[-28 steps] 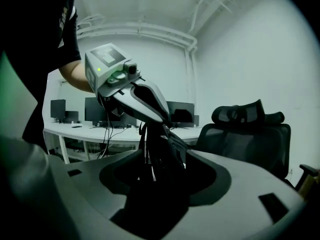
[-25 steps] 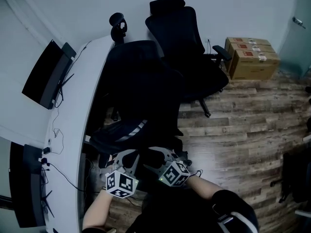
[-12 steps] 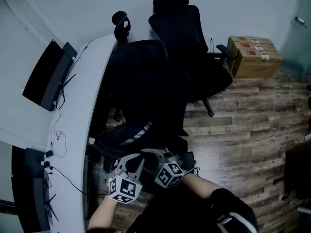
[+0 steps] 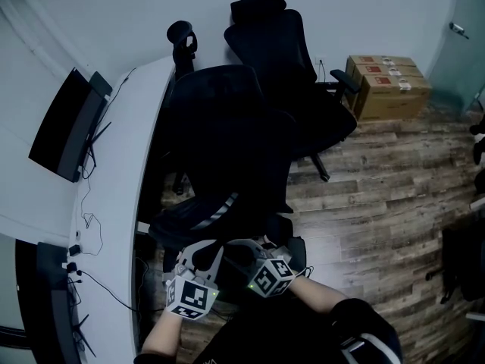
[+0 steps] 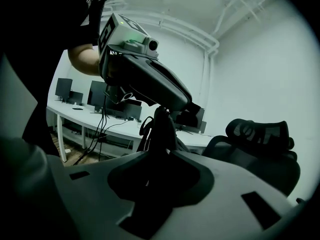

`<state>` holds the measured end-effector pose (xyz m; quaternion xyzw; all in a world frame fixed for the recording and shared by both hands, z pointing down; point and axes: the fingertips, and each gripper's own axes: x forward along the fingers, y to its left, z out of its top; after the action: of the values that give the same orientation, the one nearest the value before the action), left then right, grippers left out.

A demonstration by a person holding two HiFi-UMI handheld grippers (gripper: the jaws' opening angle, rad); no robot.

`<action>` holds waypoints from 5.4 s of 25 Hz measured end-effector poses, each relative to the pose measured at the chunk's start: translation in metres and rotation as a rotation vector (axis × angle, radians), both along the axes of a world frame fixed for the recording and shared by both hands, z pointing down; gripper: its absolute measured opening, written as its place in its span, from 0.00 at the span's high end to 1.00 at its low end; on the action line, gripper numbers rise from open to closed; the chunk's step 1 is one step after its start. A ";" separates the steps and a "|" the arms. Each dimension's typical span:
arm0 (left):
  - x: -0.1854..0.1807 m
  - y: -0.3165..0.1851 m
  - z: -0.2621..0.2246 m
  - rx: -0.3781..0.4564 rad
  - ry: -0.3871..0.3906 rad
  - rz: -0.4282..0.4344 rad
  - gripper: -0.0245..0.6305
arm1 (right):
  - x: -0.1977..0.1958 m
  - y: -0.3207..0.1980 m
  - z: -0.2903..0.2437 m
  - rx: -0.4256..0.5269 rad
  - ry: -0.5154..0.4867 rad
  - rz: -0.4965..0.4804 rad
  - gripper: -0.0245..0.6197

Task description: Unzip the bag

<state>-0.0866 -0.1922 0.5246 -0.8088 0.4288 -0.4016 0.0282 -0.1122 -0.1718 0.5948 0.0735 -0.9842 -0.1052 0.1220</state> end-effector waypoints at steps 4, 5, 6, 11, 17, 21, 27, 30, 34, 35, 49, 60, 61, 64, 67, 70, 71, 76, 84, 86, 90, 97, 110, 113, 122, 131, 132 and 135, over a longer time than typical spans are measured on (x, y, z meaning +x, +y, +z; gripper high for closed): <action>-0.008 -0.004 -0.007 0.021 0.026 -0.002 0.89 | 0.001 -0.003 -0.002 -0.008 0.010 0.023 0.77; -0.012 -0.005 -0.009 0.025 0.035 -0.004 0.89 | 0.001 -0.004 -0.002 -0.011 0.014 0.030 0.77; -0.017 -0.005 -0.011 0.027 0.045 -0.006 0.89 | 0.000 -0.005 -0.003 -0.014 0.018 0.038 0.77; -0.040 -0.008 -0.018 0.044 0.069 -0.005 0.89 | -0.007 -0.007 -0.005 -0.016 0.043 0.074 0.78; -0.095 -0.011 -0.031 0.070 0.090 -0.062 0.90 | -0.007 -0.007 -0.004 -0.050 0.073 0.141 0.78; -0.124 -0.009 -0.030 0.076 0.118 -0.095 0.90 | -0.007 -0.005 -0.004 -0.056 0.101 0.180 0.78; -0.173 -0.008 -0.029 0.089 0.190 -0.159 0.90 | -0.008 -0.001 -0.002 -0.073 0.149 0.258 0.78; -0.195 -0.007 -0.027 0.096 0.232 -0.176 0.90 | -0.013 0.001 -0.003 -0.075 0.167 0.293 0.78; -0.221 -0.008 -0.024 0.107 0.270 -0.188 0.90 | -0.019 0.002 -0.004 -0.076 0.193 0.343 0.78; -0.228 -0.008 -0.022 0.109 0.283 -0.191 0.90 | -0.021 0.003 -0.004 -0.075 0.199 0.353 0.78; -0.313 -0.024 0.007 0.123 0.392 -0.242 0.90 | -0.028 -0.001 0.003 -0.094 0.283 0.533 0.78; -0.341 -0.038 0.031 0.100 0.533 -0.304 0.90 | -0.037 -0.005 0.004 -0.106 0.301 0.597 0.78; -0.341 -0.039 0.032 0.100 0.541 -0.310 0.90 | -0.037 -0.006 0.004 -0.107 0.299 0.603 0.78; -0.344 -0.040 0.039 0.090 0.574 -0.337 0.90 | -0.035 -0.007 0.007 -0.103 0.303 0.616 0.78; -0.350 -0.039 0.048 0.075 0.618 -0.370 0.90 | -0.037 -0.006 0.007 -0.112 0.293 0.633 0.78; -0.350 -0.038 0.051 0.072 0.641 -0.396 0.90 | -0.036 -0.006 0.007 -0.120 0.290 0.645 0.78; -0.349 -0.038 0.050 0.073 0.640 -0.400 0.90 | -0.035 -0.005 0.007 -0.127 0.289 0.649 0.78; -0.343 -0.037 0.043 0.107 0.598 -0.395 0.89 | -0.035 0.000 0.005 -0.171 0.271 0.644 0.77; -0.333 -0.028 0.031 0.165 0.564 -0.411 0.89 | -0.033 0.007 0.001 -0.216 0.244 0.613 0.74; -0.329 -0.025 0.027 0.168 0.577 -0.413 0.89 | -0.031 0.007 0.001 -0.224 0.235 0.598 0.73; -0.321 -0.017 0.019 0.177 0.568 -0.419 0.88 | -0.028 0.007 -0.002 -0.232 0.228 0.568 0.71; -0.306 0.003 0.005 0.194 0.560 -0.444 0.76 | -0.028 0.007 -0.030 -0.234 0.116 0.497 0.65; -0.270 0.045 -0.023 0.267 0.581 -0.491 0.75 | -0.023 0.010 -0.084 -0.253 -0.078 0.387 0.65; -0.256 0.057 -0.033 0.306 0.594 -0.504 0.75 | -0.019 0.015 -0.095 -0.237 -0.119 0.351 0.65; -0.209 0.088 -0.045 0.348 0.598 -0.527 0.75 | -0.007 0.037 -0.106 -0.218 -0.133 0.257 0.65; -0.157 0.114 -0.038 0.343 0.600 -0.593 0.75 | 0.022 0.048 -0.108 -0.214 -0.145 0.173 0.70; -0.150 0.117 -0.037 0.339 0.604 -0.604 0.75 | 0.026 0.049 -0.108 -0.212 -0.148 0.162 0.72; -0.134 0.124 -0.032 0.344 0.610 -0.629 0.75 | 0.036 0.051 -0.111 -0.207 -0.156 0.130 0.77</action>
<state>-0.2201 -0.0685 0.4924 -0.7042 0.7021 -0.0578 -0.0887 -0.0761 -0.1209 0.4842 0.1322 -0.9894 0.0110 0.0587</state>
